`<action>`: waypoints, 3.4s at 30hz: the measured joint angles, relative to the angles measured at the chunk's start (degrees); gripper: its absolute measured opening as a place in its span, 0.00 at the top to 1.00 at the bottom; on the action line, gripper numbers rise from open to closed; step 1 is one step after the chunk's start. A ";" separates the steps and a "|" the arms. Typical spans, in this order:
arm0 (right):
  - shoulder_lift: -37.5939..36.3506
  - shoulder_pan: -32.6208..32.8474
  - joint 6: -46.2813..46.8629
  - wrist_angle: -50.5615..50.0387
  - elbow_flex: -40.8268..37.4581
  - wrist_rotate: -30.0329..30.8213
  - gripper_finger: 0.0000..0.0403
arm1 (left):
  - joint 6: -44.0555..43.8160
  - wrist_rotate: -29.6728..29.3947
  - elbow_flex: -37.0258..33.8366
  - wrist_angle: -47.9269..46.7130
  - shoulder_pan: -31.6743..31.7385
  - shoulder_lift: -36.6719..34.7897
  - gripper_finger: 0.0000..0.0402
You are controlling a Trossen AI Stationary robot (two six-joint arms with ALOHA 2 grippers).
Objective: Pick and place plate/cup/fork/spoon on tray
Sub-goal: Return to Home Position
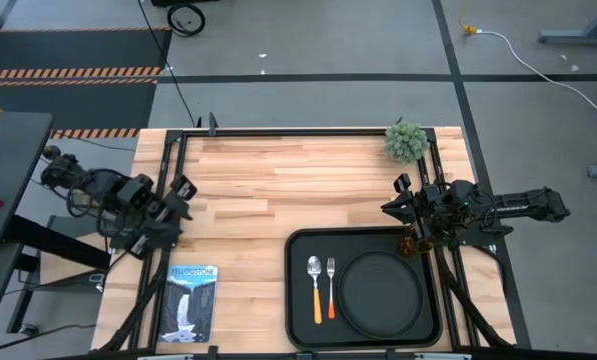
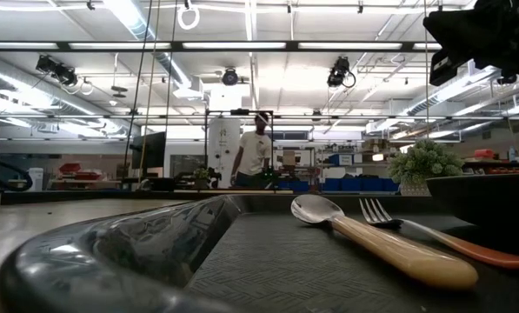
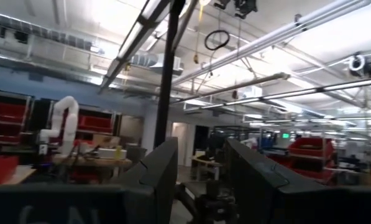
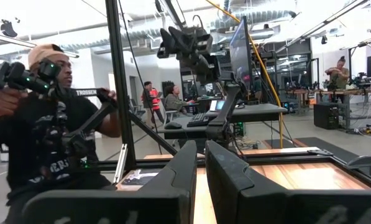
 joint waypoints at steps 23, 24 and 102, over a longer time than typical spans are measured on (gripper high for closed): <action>0.00 -0.02 0.00 0.00 0.00 0.00 0.90 | -4.69 0.17 -30.49 13.31 -1.91 -25.56 0.65; 0.00 0.00 0.01 0.00 0.00 0.00 0.90 | -4.85 0.29 -31.20 13.26 -1.89 -26.55 0.65; -0.02 -0.02 0.01 0.00 0.02 0.00 0.90 | 7.10 -2.29 -34.13 -24.88 7.22 -31.92 0.65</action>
